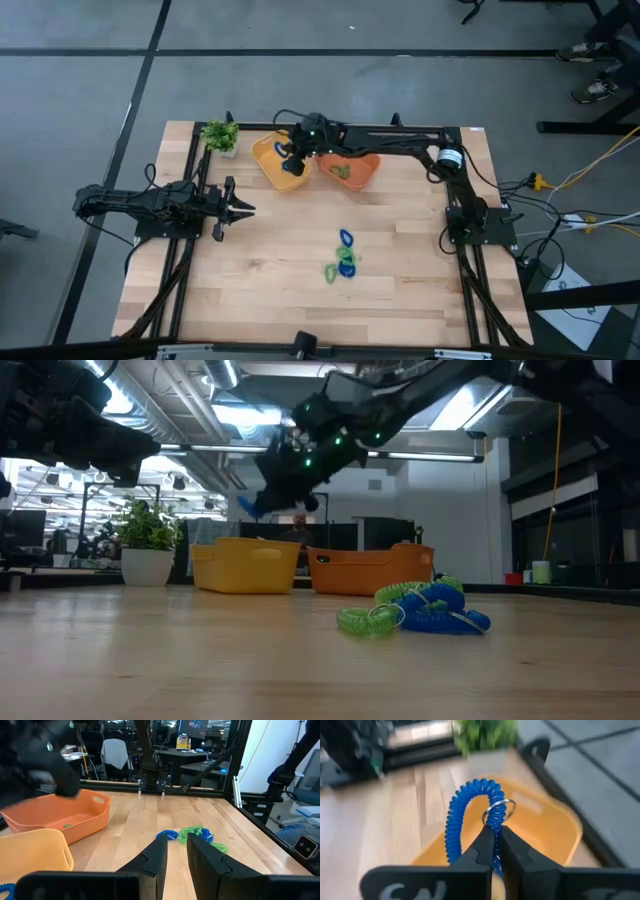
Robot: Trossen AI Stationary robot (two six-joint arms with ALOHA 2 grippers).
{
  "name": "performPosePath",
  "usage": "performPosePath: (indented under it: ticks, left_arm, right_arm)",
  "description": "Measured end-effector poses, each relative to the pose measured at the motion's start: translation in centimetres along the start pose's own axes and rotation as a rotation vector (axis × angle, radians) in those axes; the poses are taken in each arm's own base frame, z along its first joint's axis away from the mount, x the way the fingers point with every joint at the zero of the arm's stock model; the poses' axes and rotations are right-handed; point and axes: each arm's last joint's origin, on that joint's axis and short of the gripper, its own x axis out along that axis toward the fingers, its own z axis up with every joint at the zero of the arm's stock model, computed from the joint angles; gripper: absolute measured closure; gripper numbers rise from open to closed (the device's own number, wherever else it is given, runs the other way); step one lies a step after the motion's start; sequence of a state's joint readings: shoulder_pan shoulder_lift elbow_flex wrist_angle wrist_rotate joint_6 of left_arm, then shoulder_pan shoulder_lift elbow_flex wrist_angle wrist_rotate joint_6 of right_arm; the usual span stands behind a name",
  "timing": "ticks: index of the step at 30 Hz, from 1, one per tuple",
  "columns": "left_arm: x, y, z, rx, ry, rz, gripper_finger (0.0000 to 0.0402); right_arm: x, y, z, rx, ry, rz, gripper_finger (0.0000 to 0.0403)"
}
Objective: Sort spring keychains
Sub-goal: Put the blue spring keychain into the yellow bin
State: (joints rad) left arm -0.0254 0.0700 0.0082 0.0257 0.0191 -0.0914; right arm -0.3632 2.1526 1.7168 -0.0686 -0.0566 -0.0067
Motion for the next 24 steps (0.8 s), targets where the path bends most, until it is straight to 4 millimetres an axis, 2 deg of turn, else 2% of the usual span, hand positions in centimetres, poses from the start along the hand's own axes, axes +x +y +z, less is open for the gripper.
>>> performPosePath:
  ticks: [5, 9, 20, 24]
  left_arm:
    - [0.0, 0.0, 0.0, 0.0, 0.0, 0.0, 0.0333]
    - [0.0, 0.0, 0.0, 0.0, 0.0, 0.0, 0.0333]
    - [0.0, 0.0, 0.0, 0.0, 0.0, 0.0, 0.0334]
    - [0.0, 0.0, 0.0, 0.0, 0.0, 0.0, 0.0332]
  right_arm:
    - [1.0, -0.4, -1.7, 0.008, 0.09, -0.005, 0.0386]
    - [1.0, -0.4, -1.8, -0.007, 0.102, -0.006, 0.038]
    - [1.0, -0.2, -1.9, -0.05, 0.112, -0.009, 0.0283]
    - [0.6, -0.2, -0.9, -0.042, 0.14, -0.008, 0.0262]
